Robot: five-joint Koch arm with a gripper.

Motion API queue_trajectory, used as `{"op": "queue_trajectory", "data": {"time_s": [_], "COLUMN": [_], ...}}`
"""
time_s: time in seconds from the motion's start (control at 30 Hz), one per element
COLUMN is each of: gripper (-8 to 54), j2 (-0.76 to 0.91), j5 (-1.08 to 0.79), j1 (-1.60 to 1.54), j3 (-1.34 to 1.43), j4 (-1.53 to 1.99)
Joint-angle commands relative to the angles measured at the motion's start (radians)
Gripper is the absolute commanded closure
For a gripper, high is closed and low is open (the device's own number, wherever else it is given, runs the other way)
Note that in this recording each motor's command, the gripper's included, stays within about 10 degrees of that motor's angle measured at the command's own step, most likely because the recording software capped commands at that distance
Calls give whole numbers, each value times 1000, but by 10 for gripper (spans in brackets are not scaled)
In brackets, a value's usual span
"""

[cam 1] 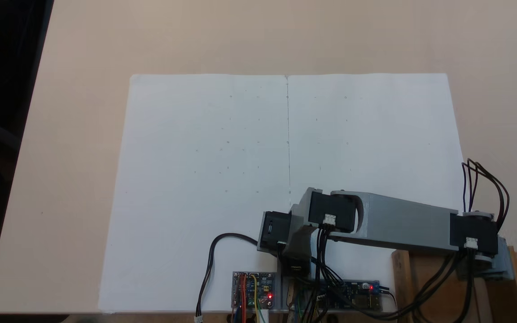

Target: Grasp a green dice and put it in the bin.

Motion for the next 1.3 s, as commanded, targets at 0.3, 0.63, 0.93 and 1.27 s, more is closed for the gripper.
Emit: {"op": "queue_trajectory", "data": {"time_s": [0.3,0.63,0.93,1.27], "gripper": [37,38,38,12], "j2": [-12,-15,199,364], "j5": [-74,-71,160,232], "j1": [-32,-98,-377,-916], "j3": [20,17,12,12], "j4": [-23,-81,-204,-256]}}
